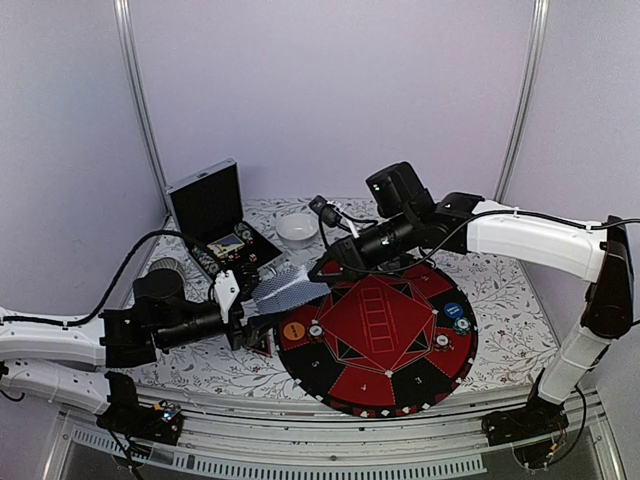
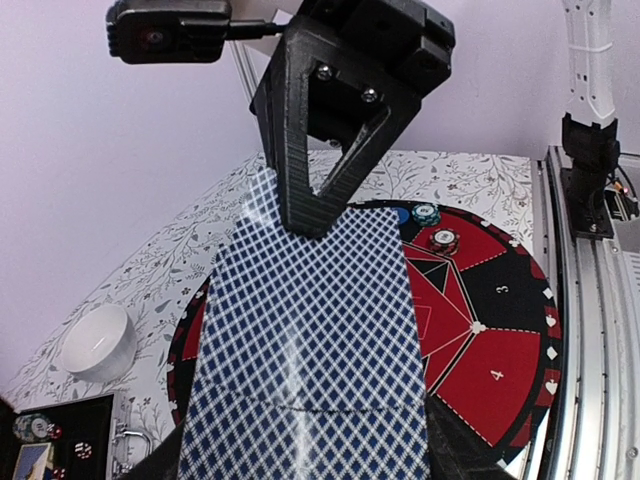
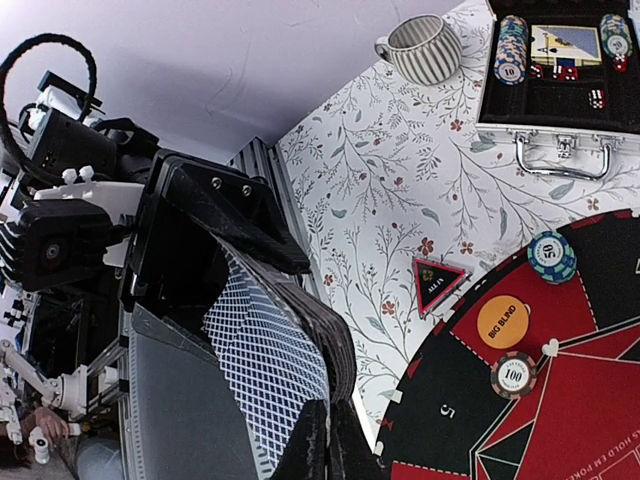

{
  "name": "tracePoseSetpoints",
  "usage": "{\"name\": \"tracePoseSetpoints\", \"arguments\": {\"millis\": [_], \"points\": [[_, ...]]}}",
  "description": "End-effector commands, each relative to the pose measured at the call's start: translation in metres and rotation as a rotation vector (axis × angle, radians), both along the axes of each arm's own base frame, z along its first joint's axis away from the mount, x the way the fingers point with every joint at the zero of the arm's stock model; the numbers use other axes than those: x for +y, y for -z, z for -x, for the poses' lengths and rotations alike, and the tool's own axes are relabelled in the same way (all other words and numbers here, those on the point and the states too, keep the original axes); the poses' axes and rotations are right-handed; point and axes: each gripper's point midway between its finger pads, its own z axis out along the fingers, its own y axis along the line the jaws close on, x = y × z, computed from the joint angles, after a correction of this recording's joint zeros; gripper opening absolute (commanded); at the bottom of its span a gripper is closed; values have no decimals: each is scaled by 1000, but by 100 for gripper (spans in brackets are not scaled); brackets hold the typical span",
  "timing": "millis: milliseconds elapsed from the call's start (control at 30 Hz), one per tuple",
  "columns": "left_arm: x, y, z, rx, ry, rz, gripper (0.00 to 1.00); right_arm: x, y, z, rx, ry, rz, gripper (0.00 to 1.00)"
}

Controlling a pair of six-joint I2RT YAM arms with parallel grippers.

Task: Distribute texas hold em gaming equipment
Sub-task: Pick up the poker card from the face-down deck piles.

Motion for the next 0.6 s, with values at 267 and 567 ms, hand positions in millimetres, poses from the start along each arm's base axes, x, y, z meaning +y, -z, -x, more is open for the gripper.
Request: {"name": "tracePoseSetpoints", "arguments": {"millis": [267,567], "points": [[9,3,-8,20,-41,25,56,-19,-27,-5,-34,38,-21,3],[12,6,-9,30,-52,27,56,-27,-55,0,-55,1,-93,2]]}}
